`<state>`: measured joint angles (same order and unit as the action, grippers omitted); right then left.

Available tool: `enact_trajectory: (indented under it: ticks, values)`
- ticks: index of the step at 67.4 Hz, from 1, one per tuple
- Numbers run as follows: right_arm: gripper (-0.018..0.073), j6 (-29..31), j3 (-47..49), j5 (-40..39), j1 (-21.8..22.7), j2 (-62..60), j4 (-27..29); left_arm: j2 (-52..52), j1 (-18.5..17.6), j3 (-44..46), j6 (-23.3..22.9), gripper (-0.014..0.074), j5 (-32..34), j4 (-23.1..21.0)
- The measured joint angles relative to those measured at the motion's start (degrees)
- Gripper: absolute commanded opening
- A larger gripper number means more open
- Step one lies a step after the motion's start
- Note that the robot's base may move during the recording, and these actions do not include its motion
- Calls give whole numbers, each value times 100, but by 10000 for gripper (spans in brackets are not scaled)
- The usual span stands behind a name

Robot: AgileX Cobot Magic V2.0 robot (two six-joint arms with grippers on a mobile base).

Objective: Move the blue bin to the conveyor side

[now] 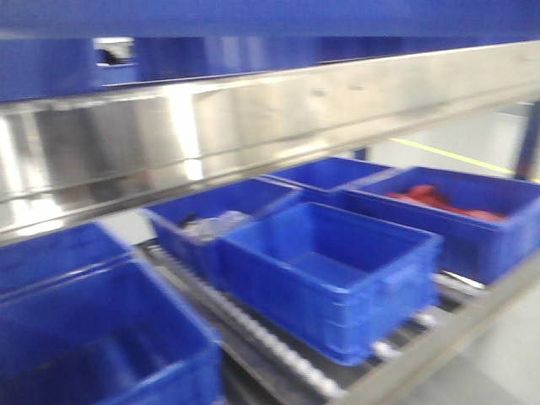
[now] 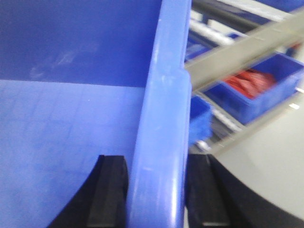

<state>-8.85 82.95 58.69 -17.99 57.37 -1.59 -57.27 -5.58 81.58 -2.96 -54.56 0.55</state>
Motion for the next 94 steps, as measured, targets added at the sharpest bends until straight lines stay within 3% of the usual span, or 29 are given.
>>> enact_trajectory:
  ticks: [94]
  values:
    - [-78,0,0,0,0,0,0,0,0,0,0,-20,0,-55]
